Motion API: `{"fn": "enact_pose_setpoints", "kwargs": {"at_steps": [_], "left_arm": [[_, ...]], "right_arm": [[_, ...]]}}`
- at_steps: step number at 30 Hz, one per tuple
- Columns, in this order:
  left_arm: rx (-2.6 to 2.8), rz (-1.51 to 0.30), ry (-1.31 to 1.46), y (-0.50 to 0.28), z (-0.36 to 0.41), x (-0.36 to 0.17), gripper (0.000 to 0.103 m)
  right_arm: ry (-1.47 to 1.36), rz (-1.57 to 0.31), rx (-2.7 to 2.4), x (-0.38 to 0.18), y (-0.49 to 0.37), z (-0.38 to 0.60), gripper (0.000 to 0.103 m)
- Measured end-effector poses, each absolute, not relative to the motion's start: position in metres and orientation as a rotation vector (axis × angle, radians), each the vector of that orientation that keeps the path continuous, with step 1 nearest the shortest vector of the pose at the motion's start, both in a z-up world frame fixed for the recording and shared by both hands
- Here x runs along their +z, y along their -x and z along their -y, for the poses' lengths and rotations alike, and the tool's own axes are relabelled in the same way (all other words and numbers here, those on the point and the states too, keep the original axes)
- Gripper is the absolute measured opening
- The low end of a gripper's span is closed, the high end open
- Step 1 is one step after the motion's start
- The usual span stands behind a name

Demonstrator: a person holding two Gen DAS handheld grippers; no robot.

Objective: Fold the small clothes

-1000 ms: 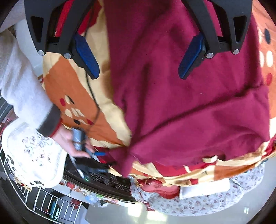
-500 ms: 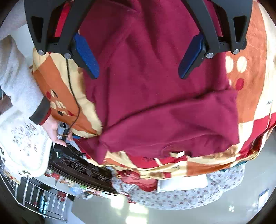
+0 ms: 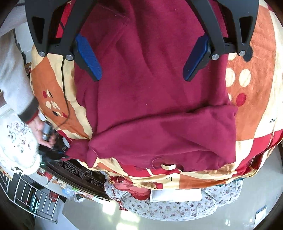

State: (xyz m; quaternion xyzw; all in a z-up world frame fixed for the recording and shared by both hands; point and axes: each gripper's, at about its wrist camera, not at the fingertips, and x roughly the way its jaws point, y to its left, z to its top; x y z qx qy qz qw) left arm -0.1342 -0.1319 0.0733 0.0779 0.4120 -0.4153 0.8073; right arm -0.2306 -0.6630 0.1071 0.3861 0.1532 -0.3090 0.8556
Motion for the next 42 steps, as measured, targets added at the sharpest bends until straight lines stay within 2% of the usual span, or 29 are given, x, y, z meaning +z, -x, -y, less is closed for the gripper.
{"fn": "enact_pose_setpoints", "kwargs": {"at_steps": [7,10,13,15,18,19,20,21,24,26,28,35,42], "left_arm": [[-0.860,-0.849,-0.128,0.125,0.113,0.086,0.092],[-0.822,-0.824,-0.105,0.116,0.099,0.094,0.092],[-0.780,-0.813,-0.057,0.102,0.083,0.102,0.092],[-0.742,-0.812,-0.018,0.090,0.072,0.105,0.092],[-0.701,-0.815,0.048,0.071,0.059,0.105,0.092],[-0.681,-0.816,0.057,0.065,0.056,0.103,0.092],[-0.664,-0.814,0.064,0.060,0.054,0.102,0.092],[-0.644,-0.814,0.065,0.053,0.052,0.099,0.092],[-0.633,-0.839,0.061,0.040,0.049,0.091,0.092],[-0.637,-0.851,0.057,0.032,0.051,0.088,0.092],[-0.643,-0.847,0.053,0.025,0.056,0.088,0.092],[-0.592,-0.767,-0.033,-0.008,0.105,0.104,0.092],[-0.553,-0.807,0.058,-0.012,0.081,0.106,0.092]], "right_arm": [[-0.571,-0.263,-0.504,0.219,0.251,0.571,0.008],[-0.478,-0.288,-0.322,0.256,0.223,0.509,0.008],[-0.382,-0.374,-0.134,0.267,0.170,0.435,0.008],[-0.336,-0.439,-0.013,0.256,0.128,0.382,0.008],[-0.335,-0.560,0.121,0.209,0.055,0.313,0.012],[-0.353,-0.605,0.147,0.190,0.038,0.300,0.019],[-0.387,-0.685,0.186,0.166,0.016,0.287,0.036],[-0.420,-0.743,0.202,0.149,0.003,0.281,0.041],[-0.434,-0.762,0.183,0.127,0.004,0.281,0.043],[-0.445,-0.744,0.159,0.128,0.022,0.297,0.064],[-0.444,-0.733,0.129,0.129,0.050,0.310,0.074],[-0.446,-0.723,0.028,0.130,0.093,0.347,0.074],[-0.428,-0.803,0.176,0.100,0.012,0.306,0.074]]}}
